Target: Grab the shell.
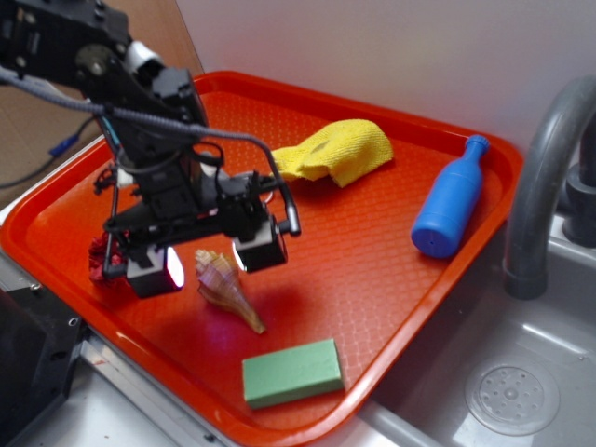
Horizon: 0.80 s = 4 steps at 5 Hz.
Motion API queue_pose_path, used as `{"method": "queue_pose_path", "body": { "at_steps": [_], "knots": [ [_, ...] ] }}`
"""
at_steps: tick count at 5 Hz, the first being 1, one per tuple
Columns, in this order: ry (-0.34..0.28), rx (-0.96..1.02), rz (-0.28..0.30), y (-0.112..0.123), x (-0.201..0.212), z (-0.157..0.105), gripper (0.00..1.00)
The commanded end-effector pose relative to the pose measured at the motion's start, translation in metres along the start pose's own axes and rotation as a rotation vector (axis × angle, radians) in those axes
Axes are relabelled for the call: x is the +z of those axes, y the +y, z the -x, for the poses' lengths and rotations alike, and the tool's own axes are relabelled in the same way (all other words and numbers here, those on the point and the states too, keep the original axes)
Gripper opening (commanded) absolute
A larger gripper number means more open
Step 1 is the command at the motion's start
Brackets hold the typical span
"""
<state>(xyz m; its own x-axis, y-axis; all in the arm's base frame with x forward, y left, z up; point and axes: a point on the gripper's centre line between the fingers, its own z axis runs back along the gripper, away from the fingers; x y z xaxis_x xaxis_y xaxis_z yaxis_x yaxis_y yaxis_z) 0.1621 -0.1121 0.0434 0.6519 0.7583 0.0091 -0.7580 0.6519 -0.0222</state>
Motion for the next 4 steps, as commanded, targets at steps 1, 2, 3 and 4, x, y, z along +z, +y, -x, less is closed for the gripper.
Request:
{"method": "queue_pose_path", "body": {
  "at_steps": [1, 2, 3, 4],
  "knots": [
    [-0.059, -0.019, 0.09, -0.004, -0.015, -0.018, 1.0],
    [-0.081, -0.04, 0.105, 0.0, -0.021, -0.022, 0.0],
    [-0.093, -0.098, 0.106, 0.001, -0.011, -0.019, 0.0],
    [-0.056, -0.209, 0.077, -0.006, -0.003, -0.015, 0.0]
  ]
}}
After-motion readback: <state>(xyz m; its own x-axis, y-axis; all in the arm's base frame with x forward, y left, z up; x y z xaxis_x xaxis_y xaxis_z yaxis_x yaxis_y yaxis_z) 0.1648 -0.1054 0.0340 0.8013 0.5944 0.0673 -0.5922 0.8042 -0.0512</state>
